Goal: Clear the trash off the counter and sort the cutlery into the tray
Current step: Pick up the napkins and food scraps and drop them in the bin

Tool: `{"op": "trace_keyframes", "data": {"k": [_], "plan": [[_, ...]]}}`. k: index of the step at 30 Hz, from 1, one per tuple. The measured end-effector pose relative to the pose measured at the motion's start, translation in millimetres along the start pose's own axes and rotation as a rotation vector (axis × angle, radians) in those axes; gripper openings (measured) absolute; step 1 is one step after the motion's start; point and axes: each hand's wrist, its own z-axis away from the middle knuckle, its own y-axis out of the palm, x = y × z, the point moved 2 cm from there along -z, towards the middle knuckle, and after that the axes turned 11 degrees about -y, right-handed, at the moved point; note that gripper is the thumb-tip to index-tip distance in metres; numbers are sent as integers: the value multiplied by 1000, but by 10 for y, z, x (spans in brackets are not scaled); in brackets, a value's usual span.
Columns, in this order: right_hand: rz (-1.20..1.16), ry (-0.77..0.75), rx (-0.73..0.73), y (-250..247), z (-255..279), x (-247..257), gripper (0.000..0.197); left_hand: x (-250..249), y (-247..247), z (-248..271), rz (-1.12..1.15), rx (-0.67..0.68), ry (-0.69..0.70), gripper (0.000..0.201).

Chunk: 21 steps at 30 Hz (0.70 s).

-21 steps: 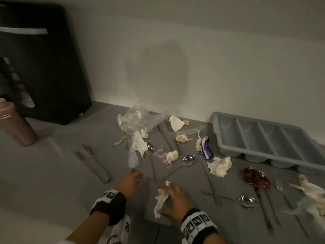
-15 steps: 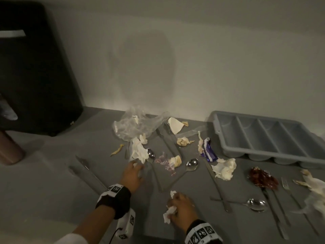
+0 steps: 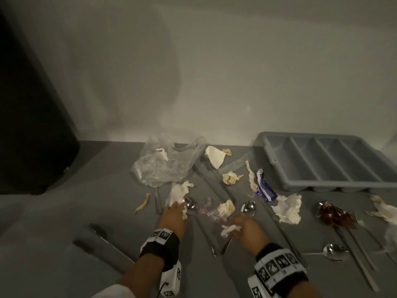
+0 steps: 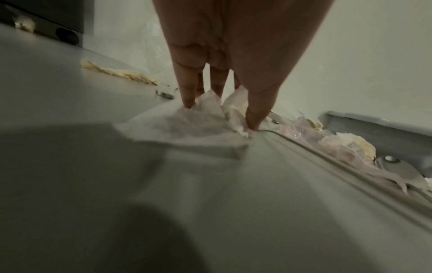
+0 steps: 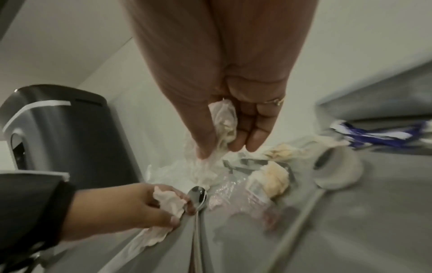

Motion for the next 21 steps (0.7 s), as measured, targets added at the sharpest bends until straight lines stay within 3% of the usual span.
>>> {"op": "trace_keyframes", "data": {"k": [3, 5, 7, 9, 12, 15, 19, 21], "plan": [[120, -60, -2, 42, -418, 108, 16, 72, -15, 126, 175, -58, -10, 26], [214, -69, 37, 141, -624, 113, 20, 142, -44, 223, 313, -56, -41, 17], [367, -56, 112, 271, -769, 50, 31, 190, -96, 323, 428, -25, -72, 16], [373, 16, 182, 375, -801, 61, 42, 229, -170, 399, 562, 15, -81, 24], [397, 4, 234, 493, -756, 72, 28, 355, -408, 476, 719, -71, -108, 39], [292, 27, 94, 517, -739, 71, 19, 577, -747, 448, 873, -171, -133, 30], [81, 318, 326, 509, -859, 93, 21, 834, -1075, 183, 772, -159, -202, 41], [-29, 342, 153, 435, -828, 63, 20, 856, -1105, 45, 640, -130, -224, 42]]}}
